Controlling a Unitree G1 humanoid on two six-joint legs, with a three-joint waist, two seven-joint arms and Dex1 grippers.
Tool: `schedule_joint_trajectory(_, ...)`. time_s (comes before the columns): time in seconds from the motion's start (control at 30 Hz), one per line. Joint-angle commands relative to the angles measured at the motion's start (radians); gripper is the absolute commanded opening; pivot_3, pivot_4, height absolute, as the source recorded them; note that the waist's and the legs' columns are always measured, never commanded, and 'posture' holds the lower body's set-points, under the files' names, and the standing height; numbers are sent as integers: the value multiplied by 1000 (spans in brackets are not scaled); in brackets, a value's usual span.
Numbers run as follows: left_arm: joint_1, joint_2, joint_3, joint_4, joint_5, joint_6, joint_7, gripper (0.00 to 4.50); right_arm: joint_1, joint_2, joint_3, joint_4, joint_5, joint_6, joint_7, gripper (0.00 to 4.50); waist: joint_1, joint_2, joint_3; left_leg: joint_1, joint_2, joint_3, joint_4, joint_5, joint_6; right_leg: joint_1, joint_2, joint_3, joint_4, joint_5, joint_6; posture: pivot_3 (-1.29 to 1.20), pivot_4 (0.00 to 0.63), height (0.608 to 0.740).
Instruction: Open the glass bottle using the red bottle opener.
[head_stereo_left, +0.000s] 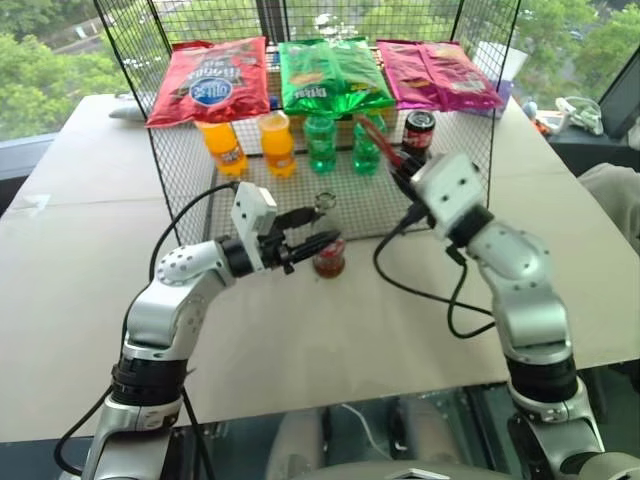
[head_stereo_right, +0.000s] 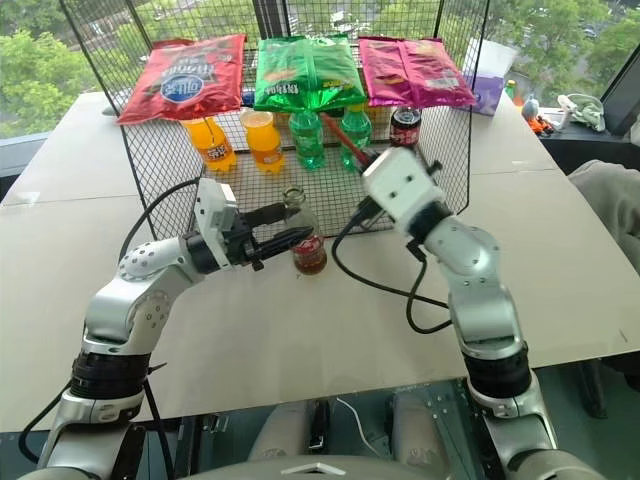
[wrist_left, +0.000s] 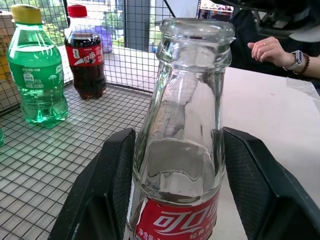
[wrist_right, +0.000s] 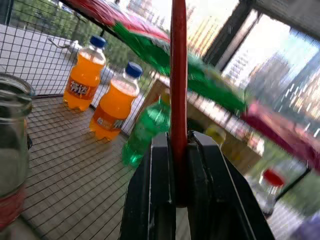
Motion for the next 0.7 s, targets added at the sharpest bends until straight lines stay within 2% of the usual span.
schedule_joint_trajectory(0.03,16,11,26,-25,-1,-12,7,2685,110,3,-83,-171,220,432,76,0,0,0,0,0,0,0,0,0,0,0,0,0,0,0,0,0,150,740)
schedule_joint_trajectory(0.17,30,9,32,-34,-1,-16,16,2685,191,94,-162,-159,312,666,15,0,-10,1,1,1,1,0,-1,0,0,-1,0,1,0,0,0,0,150,740)
schedule_joint_trajectory(0.3,45,8,35,-48,2,-17,23,2685,239,51,-125,-60,317,629,-13,0,-9,1,1,2,1,-1,-1,0,0,-1,1,1,0,0,0,0,150,740)
schedule_joint_trajectory(0.47,54,12,38,-58,4,-18,32,2641,219,4,-127,2,342,587,-33,2232,-8,1,1,0,-1,-1,-2,0,0,-2,0,2,-1,0,0,0,150,740)
schedule_joint_trajectory(0.5,54,12,38,-59,3,-18,34,2641,219,-19,-118,4,338,567,-33,2456,-8,1,1,0,-1,-1,-2,0,0,-2,0,2,-1,0,0,0,150,740)
schedule_joint_trajectory(0.53,58,13,39,-63,2,-18,35,2641,224,-47,-104,-1,332,533,-29,3110,-8,1,1,0,-1,-1,-2,0,0,-2,0,2,-1,0,0,0,150,740)
schedule_joint_trajectory(0.57,60,14,40,-65,2,-18,36,2641,228,-75,-87,-8,321,489,-27,3417,-8,2,1,0,-1,0,-2,0,0,-2,0,1,-1,0,0,0,150,740)
schedule_joint_trajectory(0.63,64,15,43,-68,0,-18,38,2641,229,-132,-48,-13,284,369,-31,4395,-8,1,1,0,-1,0,-2,0,0,-2,0,1,-1,0,0,0,150,740)
schedule_joint_trajectory(0.7,65,15,44,-69,-2,-17,39,2641,226,-170,-26,-13,274,281,-24,4395,-8,1,1,0,-1,0,-2,0,0,-2,0,2,-1,0,0,0,150,740)
